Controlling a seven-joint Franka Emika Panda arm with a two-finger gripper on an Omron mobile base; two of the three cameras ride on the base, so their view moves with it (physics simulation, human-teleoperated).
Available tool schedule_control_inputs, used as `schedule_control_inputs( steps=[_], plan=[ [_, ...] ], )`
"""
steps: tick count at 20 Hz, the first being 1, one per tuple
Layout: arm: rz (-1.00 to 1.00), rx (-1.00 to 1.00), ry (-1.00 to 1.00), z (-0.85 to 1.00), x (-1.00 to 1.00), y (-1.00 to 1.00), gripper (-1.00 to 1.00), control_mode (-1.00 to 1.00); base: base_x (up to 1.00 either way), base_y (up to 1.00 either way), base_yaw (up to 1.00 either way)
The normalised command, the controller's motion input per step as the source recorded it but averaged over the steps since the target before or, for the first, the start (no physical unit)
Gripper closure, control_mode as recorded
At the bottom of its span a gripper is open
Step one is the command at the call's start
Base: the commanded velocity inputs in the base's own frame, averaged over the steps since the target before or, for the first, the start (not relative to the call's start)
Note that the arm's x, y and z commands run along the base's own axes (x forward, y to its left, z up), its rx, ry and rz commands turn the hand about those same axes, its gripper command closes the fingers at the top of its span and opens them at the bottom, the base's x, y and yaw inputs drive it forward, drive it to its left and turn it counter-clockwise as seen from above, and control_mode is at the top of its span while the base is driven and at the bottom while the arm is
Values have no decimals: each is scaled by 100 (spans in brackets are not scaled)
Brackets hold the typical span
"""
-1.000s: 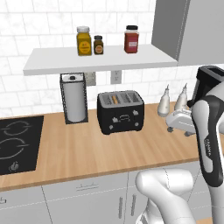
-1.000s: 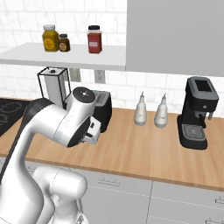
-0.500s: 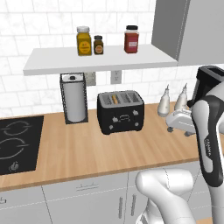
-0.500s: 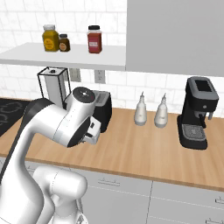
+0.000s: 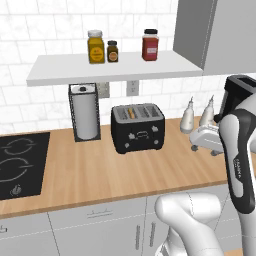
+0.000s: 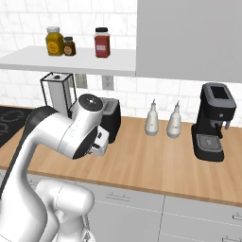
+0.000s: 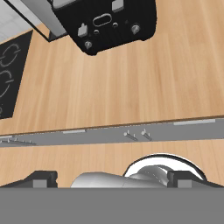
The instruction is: Start the toaster. Once the lever pops up, take the bread to the plate on the dining counter.
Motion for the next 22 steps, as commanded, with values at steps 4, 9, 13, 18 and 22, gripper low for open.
schedule_control_inputs(
  steps=[4, 9, 13, 18, 22],
  plan=[
    [0, 0, 0, 0, 0, 0, -100, -100, 0, 0, 0],
    [0, 0, 0, 0, 0, 0, -100, -100, 0, 0, 0],
    [0, 0, 0, 0, 0, 0, -100, -100, 0, 0, 0],
    [0, 0, 0, 0, 0, 0, -100, -100, 0, 0, 0],
    [0, 0, 0, 0, 0, 0, -100, -100, 0, 0, 0]
  ],
)
